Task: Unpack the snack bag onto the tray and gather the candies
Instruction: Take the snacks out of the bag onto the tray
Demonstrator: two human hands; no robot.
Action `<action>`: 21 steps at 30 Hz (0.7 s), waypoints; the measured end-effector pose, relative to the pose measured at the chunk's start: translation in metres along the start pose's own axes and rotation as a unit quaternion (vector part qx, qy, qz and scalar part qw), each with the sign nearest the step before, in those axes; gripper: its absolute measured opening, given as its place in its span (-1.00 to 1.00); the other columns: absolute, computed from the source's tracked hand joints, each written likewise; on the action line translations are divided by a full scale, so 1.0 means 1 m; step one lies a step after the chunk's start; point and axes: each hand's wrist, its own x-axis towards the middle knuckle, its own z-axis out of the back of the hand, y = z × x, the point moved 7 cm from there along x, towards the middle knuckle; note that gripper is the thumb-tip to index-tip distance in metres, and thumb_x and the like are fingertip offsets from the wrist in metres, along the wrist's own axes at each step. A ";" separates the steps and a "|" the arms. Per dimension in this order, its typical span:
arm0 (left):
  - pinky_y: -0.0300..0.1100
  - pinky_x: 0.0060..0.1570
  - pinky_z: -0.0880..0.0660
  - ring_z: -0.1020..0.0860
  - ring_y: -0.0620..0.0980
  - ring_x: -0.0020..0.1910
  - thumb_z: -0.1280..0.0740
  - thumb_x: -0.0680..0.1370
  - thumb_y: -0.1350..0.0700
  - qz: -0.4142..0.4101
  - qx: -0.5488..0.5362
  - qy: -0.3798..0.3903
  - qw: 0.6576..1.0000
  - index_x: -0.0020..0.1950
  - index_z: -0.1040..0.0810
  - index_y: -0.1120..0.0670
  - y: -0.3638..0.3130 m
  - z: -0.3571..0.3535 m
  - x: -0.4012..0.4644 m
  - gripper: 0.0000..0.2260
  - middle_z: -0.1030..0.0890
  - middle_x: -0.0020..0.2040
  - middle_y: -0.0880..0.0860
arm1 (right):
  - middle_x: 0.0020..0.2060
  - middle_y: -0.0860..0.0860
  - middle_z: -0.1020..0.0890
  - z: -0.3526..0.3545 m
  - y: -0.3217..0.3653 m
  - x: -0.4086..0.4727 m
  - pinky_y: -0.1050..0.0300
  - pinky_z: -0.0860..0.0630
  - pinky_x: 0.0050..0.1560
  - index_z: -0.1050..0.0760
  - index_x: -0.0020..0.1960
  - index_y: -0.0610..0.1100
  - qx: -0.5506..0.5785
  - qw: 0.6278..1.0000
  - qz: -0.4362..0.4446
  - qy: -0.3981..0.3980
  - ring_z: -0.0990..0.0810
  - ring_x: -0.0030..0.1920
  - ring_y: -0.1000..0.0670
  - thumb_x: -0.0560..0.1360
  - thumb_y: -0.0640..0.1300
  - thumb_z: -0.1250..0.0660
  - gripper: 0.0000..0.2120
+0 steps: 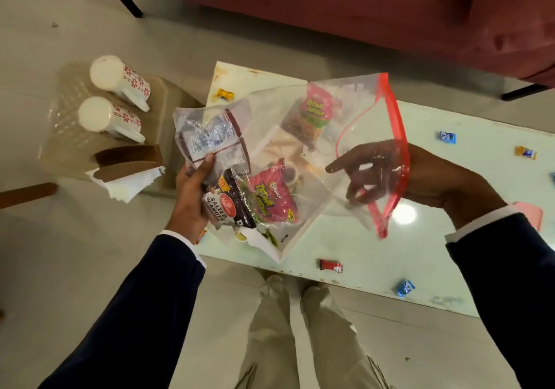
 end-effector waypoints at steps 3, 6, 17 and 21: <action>0.38 0.30 -0.48 -0.55 0.38 0.32 -0.41 0.62 0.09 0.008 -0.010 0.003 1.000 0.32 -0.60 0.16 0.003 0.004 0.002 -0.70 -0.54 0.36 0.36 | 0.32 -0.25 -0.54 -0.016 -0.026 0.003 -0.29 -0.58 0.17 -0.32 0.54 -0.03 0.059 0.990 -0.099 0.080 -0.59 0.26 -0.34 0.55 -0.35 -0.36 -0.38; 0.46 0.27 -0.45 -0.65 0.27 0.11 -0.49 0.53 0.06 0.006 0.015 0.000 1.000 0.10 -0.69 0.09 0.000 0.006 0.004 -0.81 -0.66 0.13 0.26 | 0.52 0.13 -0.37 -0.013 -0.037 0.017 0.15 -0.43 0.36 -0.38 0.48 0.20 -0.155 0.982 -0.105 0.017 -0.38 0.49 0.00 0.48 -0.20 -0.49 -0.34; 0.02 -0.06 -0.69 -0.74 0.14 -0.01 -0.48 0.48 0.08 0.043 0.036 0.021 0.998 0.22 -0.63 0.14 0.003 0.006 -0.002 -0.67 -0.74 0.07 0.16 | 0.28 -0.37 -0.52 -0.052 -0.046 0.068 -0.20 -0.57 0.15 -0.48 0.40 -0.13 -0.021 1.000 -0.010 0.014 -0.62 0.12 -0.23 0.58 -0.28 -0.35 -0.61; -0.07 -0.16 -0.68 -0.75 0.09 -0.10 -0.46 0.54 0.10 0.040 0.046 0.036 0.997 0.15 -0.65 0.10 0.005 0.006 -0.001 -0.80 -0.76 0.01 0.13 | 0.13 -0.35 -0.62 -0.068 -0.042 0.082 -0.17 -0.62 0.13 -0.59 0.26 -0.09 0.010 0.999 0.028 0.016 -0.64 0.07 -0.17 0.55 -0.23 -0.39 -0.71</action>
